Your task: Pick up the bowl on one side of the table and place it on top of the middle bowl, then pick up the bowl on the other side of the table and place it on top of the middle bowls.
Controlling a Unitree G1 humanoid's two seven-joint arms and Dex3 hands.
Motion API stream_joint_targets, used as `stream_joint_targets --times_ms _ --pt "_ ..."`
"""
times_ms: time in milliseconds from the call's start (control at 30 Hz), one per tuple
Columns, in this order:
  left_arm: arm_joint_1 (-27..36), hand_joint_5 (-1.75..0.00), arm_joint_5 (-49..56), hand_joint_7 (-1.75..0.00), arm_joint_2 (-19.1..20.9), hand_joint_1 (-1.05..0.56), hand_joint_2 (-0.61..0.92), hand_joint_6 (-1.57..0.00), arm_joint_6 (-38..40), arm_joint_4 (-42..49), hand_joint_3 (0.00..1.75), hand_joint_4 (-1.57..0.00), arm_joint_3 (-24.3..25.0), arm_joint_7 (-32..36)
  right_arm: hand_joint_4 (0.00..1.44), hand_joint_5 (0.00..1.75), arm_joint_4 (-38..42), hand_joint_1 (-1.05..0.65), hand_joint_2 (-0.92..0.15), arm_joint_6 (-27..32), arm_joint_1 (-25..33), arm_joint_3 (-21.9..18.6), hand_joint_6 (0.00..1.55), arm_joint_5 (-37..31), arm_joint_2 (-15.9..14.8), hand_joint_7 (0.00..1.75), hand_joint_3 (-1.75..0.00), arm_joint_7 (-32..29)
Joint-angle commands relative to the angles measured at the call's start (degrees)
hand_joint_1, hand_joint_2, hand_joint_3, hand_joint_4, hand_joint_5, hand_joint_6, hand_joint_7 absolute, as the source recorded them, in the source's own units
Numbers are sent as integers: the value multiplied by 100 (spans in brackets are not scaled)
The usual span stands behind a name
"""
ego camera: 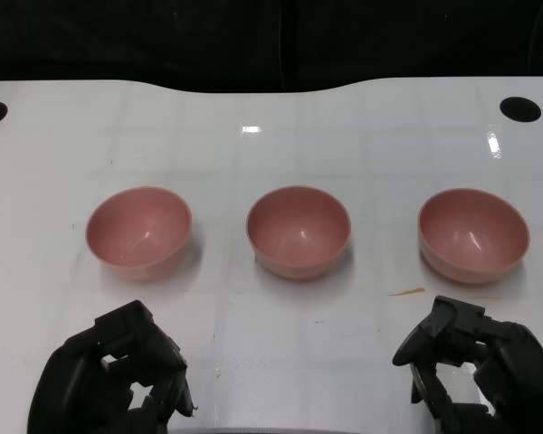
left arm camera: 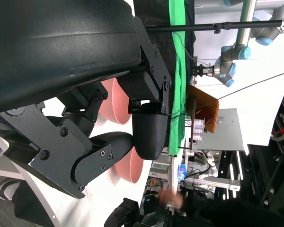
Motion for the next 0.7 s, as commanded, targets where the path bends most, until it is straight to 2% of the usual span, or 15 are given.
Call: stream_joint_targets --times_ms 33,700 --pt "2 -156 9 -130 26 -17 50 -91 5 -34 110 -92 49 21 81 157 -101 -14 -45 48 -5 -35 84 11 -10 124 -122 -65" --pt "14 -156 -10 -130 2 -17 51 -91 44 -83 111 -92 38 42 80 155 -122 -14 -47 55 -2 -32 83 58 -27 122 -120 -52"
